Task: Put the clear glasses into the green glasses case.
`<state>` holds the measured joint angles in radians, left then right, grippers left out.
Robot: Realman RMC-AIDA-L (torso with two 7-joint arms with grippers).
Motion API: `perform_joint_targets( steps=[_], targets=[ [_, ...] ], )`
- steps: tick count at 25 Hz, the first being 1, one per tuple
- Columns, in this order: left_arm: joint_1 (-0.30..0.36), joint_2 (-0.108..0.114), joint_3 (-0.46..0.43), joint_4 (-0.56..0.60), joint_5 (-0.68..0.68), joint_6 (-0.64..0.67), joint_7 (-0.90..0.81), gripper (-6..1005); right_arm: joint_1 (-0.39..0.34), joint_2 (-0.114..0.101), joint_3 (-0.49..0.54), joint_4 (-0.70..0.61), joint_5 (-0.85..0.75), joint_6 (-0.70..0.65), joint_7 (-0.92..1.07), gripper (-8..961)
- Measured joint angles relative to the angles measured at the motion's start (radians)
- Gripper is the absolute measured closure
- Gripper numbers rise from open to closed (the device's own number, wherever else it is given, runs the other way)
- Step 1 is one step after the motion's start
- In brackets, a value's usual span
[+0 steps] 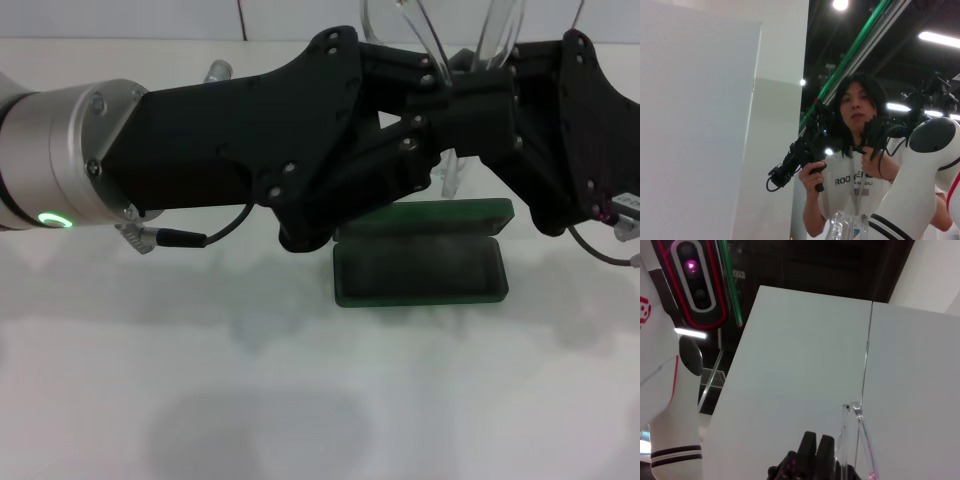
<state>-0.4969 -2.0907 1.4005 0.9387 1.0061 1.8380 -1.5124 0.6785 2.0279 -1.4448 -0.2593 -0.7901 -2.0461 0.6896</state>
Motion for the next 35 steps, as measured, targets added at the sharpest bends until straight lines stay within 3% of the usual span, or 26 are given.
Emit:
perform_joint_targets(
  steps=[21,35],
  targets=[
    [-0.001,0.000,-0.002,-0.014,0.000,-0.001,0.004,912,-0.010,0.000,-0.006,-0.012,0.003,0.007,-0.005,883],
    [0.014,0.006,-0.016,-0.014,0.002,0.009,0.005,912,-0.075,-0.003,-0.001,-0.017,0.143,0.016,-0.030,883]
  ],
)
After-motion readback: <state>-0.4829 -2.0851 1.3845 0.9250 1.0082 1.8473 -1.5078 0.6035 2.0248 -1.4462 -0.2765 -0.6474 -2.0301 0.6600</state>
